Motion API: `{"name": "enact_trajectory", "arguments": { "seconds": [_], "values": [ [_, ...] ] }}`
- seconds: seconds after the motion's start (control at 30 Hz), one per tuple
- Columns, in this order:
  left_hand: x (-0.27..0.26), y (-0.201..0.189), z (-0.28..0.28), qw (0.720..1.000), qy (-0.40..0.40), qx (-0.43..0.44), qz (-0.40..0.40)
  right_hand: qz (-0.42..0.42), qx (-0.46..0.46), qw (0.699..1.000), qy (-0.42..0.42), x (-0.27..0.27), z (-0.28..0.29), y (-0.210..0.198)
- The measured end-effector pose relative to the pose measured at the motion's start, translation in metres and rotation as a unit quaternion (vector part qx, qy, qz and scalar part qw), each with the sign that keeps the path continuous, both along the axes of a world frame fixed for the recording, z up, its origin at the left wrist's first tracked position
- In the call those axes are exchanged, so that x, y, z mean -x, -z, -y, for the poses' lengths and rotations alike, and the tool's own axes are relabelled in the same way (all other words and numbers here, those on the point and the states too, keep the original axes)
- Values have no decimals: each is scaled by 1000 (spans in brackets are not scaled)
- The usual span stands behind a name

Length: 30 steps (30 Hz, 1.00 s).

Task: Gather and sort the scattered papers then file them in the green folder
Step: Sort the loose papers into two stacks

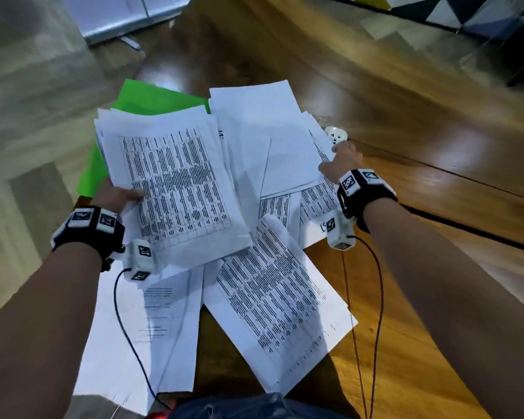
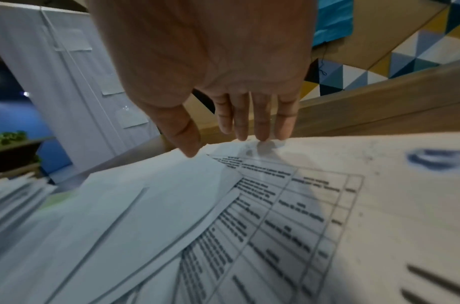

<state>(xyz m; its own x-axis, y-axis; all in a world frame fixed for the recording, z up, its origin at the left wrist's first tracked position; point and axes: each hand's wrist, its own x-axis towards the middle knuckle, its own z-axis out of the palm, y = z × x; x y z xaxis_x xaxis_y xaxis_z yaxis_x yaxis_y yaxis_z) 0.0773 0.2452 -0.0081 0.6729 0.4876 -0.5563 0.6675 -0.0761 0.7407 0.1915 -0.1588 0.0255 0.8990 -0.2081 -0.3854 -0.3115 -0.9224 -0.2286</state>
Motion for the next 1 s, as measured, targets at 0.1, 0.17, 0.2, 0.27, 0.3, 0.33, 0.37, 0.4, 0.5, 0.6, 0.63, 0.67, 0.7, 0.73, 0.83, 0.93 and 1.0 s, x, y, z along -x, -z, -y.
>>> {"name": "enact_trajectory", "arguments": {
  "seconds": [0.1, 0.17, 0.2, 0.27, 0.3, 0.33, 0.37, 0.4, 0.5, 0.6, 0.63, 0.67, 0.7, 0.73, 0.83, 0.93, 1.0],
  "values": [
    [-14, -9, 8, 1000, 21, -8, -8, -13, 17, 999, -25, -13, -3, 4],
    [-19, -6, 11, 999, 30, -24, -19, -21, 28, 999, -27, -19, -3, 7],
    [-20, -7, 15, 999, 26, -28, -27, -25, 27, 999, -17, -21, -3, 7],
    [-20, -8, 20, 999, 19, -31, -37, -22, -5, 1000, 15, -26, -3, 8],
    [-21, -9, 23, 999, 11, -33, -42, -18, -30, 999, 32, -28, -4, 8],
    [-21, -8, 25, 999, 5, -28, -43, -19, -45, 998, 43, -29, -5, 7],
    [-21, -6, 26, 999, 3, -27, -42, -22, -52, 997, 48, -31, -6, 8],
    [-21, -6, 28, 999, 2, -27, -40, -28, -54, 997, 47, -32, -7, 8],
    [-21, -4, 33, 999, -7, -10, -38, -62, -75, 994, 42, -30, -12, 7],
    [-21, -4, 44, 999, -15, 8, -33, -91, -87, 992, 23, -18, -17, 4],
    [-21, -3, 48, 999, -15, 10, -34, -96, -84, 992, 13, -12, -18, 3],
    [-21, -3, 52, 999, -10, 11, -35, -89, -88, 992, 17, -9, -17, 4],
    [-21, -2, 55, 999, -5, 11, -39, -76, -98, 992, 28, -4, -14, 7],
    [-21, -2, 59, 999, 5, 12, -41, -60, -115, 991, 44, 0, -8, 8],
    [-18, -5, 71, 999, 28, 3, -43, -15, -167, 979, 114, 18, 14, 6],
    [-14, -9, 86, 998, 40, 10, -36, 17, -195, 966, 170, 39, 47, -3],
    [-10, -14, 98, 998, 50, 10, -37, 28, -193, 961, 198, 51, 71, -13]
  ]
}}
